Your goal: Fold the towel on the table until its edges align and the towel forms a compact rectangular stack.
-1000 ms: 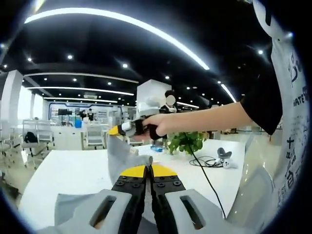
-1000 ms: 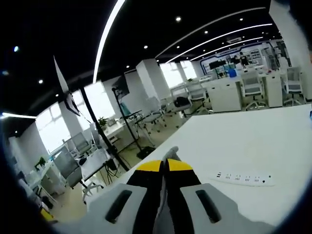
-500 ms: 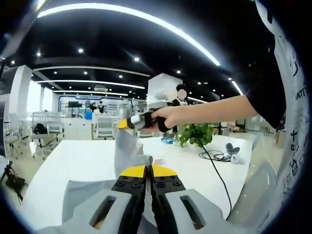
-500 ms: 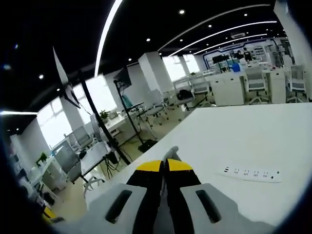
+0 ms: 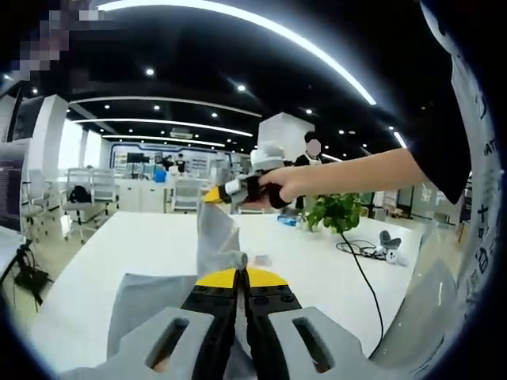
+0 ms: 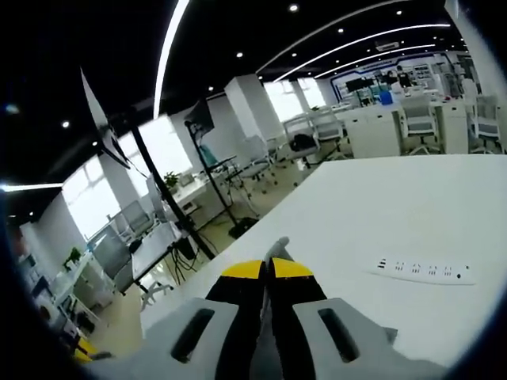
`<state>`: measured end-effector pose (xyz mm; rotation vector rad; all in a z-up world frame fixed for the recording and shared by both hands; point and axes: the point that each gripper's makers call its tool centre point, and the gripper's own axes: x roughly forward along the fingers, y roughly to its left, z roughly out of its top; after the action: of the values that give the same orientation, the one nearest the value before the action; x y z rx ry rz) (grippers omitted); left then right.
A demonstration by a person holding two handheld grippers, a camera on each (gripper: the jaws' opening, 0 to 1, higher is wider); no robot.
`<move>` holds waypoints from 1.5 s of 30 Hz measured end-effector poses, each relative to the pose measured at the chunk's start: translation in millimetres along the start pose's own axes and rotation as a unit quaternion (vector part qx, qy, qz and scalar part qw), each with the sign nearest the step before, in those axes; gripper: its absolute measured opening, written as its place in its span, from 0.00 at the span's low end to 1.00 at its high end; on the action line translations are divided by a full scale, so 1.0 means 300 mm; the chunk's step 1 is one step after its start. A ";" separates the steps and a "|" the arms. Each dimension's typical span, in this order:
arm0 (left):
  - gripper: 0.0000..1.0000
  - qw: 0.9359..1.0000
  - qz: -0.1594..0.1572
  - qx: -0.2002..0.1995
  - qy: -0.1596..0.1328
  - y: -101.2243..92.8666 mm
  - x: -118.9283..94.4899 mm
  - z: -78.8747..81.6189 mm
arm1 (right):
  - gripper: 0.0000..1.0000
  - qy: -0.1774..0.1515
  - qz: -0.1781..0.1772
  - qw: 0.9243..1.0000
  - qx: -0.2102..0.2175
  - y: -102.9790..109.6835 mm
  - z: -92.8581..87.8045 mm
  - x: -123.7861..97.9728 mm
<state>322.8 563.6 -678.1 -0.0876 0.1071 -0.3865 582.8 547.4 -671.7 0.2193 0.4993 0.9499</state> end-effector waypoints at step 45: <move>0.01 0.984 0.165 -0.070 -0.025 0.248 -0.171 -0.062 | 0.00 0.004 0.021 1.000 0.005 0.133 -0.050 0.209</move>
<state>301.0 650.6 -700.0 -0.2151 0.0975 -0.0456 576.6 621.1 -688.6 0.2358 0.5084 0.9900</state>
